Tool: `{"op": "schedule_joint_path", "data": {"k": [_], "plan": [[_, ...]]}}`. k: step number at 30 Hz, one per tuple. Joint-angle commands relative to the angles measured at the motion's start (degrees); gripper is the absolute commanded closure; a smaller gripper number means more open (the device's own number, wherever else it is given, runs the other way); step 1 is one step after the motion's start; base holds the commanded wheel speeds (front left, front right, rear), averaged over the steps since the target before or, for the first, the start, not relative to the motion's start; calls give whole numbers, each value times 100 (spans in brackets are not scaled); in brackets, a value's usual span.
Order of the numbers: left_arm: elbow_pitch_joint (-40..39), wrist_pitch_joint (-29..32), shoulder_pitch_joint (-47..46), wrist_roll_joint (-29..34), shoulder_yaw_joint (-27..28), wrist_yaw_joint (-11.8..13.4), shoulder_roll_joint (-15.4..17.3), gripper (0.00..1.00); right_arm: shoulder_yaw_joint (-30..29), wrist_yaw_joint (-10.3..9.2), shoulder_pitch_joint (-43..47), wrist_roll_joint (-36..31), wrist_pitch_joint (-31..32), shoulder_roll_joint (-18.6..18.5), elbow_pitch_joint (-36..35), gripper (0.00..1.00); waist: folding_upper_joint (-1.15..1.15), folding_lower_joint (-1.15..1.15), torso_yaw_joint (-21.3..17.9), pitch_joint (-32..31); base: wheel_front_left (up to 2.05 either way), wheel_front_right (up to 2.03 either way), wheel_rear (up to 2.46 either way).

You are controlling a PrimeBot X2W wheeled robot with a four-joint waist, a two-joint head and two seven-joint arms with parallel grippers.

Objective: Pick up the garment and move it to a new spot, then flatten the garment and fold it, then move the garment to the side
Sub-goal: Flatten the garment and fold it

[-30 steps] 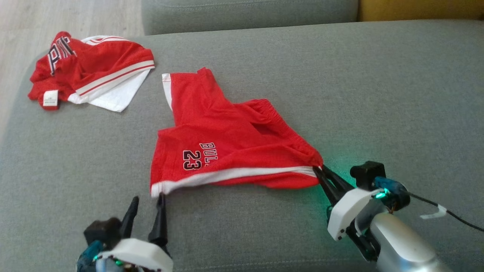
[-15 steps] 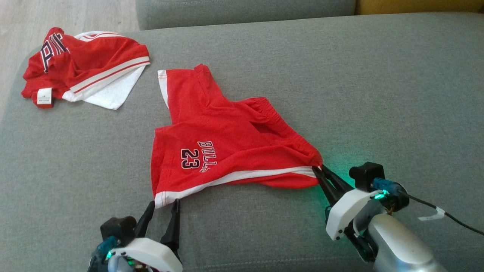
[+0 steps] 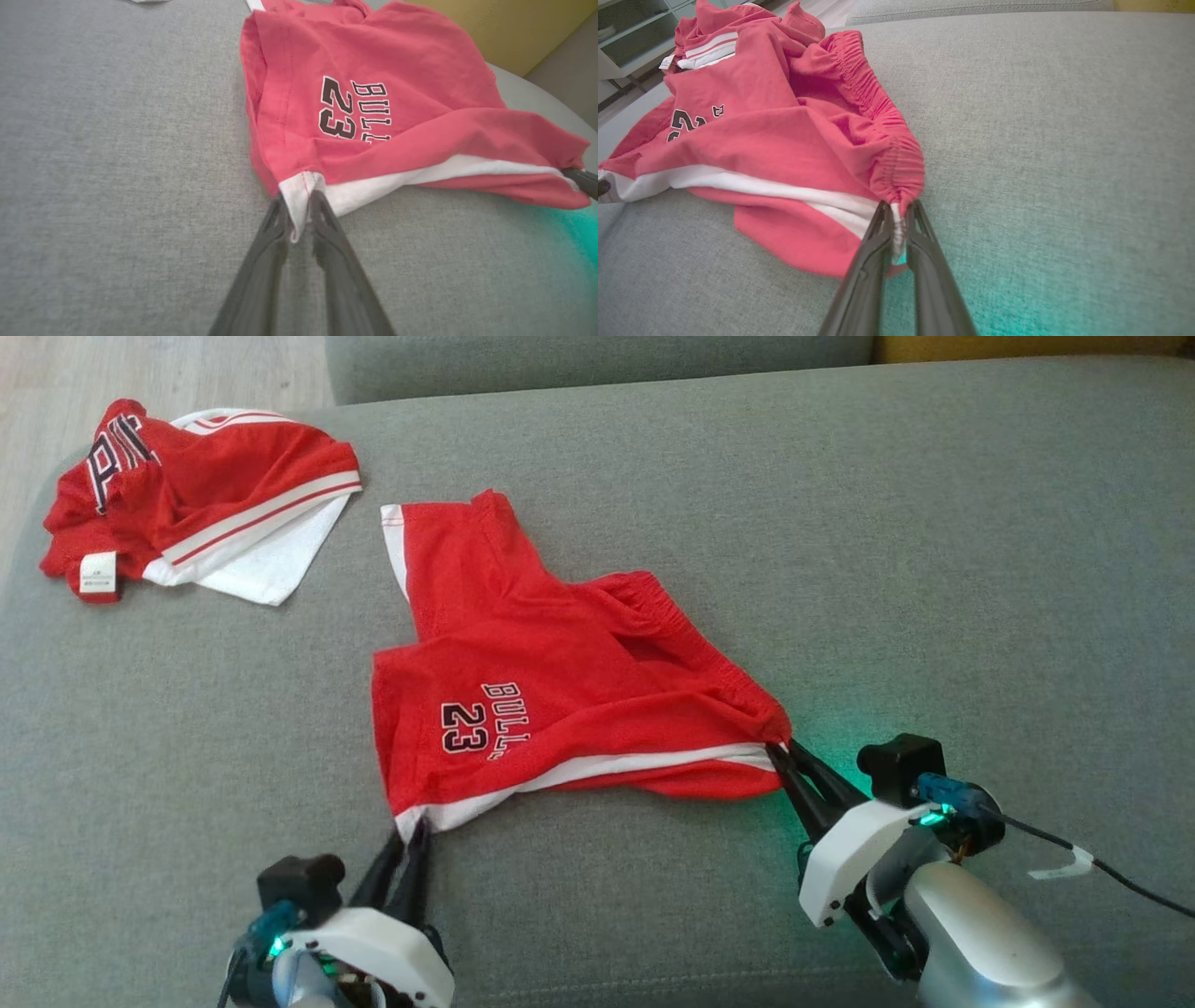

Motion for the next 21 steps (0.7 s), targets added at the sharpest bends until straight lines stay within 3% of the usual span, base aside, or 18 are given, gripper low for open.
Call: {"op": "schedule_joint_path", "data": {"k": [1, 2, 13, 21], "plan": [[-98, 3, -224, -51, 115, -29, 60, 93, 73, 43, -41, -34, -24, 66, -154, 100, 0, 0, -11, -2, 0, 0, 0], [-72, 33, -229, -58, 97, -39, 65, 100, 73, 43, -43, -32, -27, 68, -150, 100, 0, 0, -17, -2, 0, 0, 0], [-80, -39, -318, -125, 74, -77, 86, 100, 18, 43, -88, -55, -145, 51, -172, 100, 0, 0, -37, -45, 0, 0, 0], [-1173, -262, -451, -260, 294, -156, 152, 100, -370, 43, -211, -105, -455, -30, -802, 100, 0, 0, -34, -274, 0, 0, 0]]}}
